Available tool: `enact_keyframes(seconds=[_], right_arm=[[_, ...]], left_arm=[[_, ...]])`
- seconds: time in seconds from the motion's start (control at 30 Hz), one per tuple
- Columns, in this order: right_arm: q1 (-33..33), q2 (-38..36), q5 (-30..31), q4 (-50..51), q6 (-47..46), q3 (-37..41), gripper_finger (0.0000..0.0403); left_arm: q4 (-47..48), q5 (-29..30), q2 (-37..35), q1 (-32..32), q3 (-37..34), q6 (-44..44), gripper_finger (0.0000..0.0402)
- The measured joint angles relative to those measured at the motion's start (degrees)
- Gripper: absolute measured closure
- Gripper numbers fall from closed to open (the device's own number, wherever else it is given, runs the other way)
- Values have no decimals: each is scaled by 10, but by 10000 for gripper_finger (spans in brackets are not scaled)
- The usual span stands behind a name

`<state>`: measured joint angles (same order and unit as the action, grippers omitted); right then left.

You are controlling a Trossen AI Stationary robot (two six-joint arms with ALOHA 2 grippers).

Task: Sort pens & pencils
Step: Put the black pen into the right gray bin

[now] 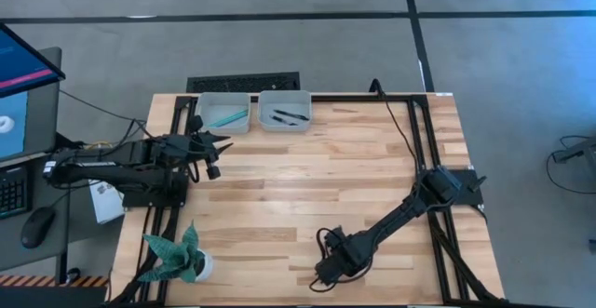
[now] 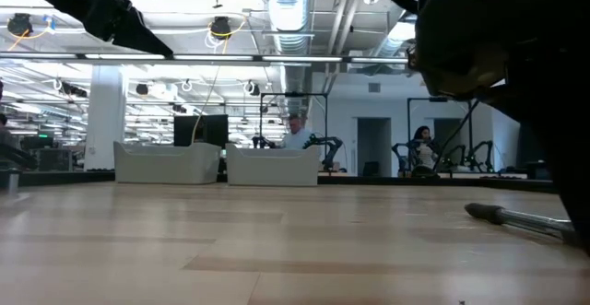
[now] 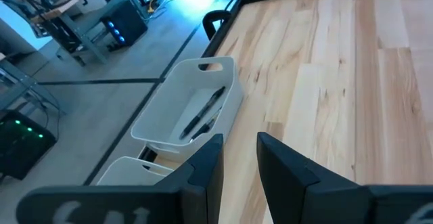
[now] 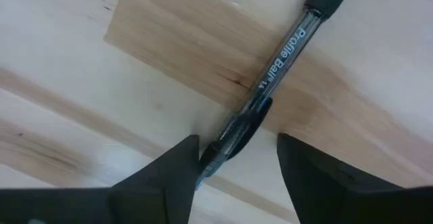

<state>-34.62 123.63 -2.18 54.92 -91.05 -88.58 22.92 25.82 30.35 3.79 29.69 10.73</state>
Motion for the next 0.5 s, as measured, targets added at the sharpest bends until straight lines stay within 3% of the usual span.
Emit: enact_keyframes(seconds=[0.5], right_arm=[[6,1,-10,-16,-66,18,223]], left_arm=[[7,0,0,0,0,-5,319]])
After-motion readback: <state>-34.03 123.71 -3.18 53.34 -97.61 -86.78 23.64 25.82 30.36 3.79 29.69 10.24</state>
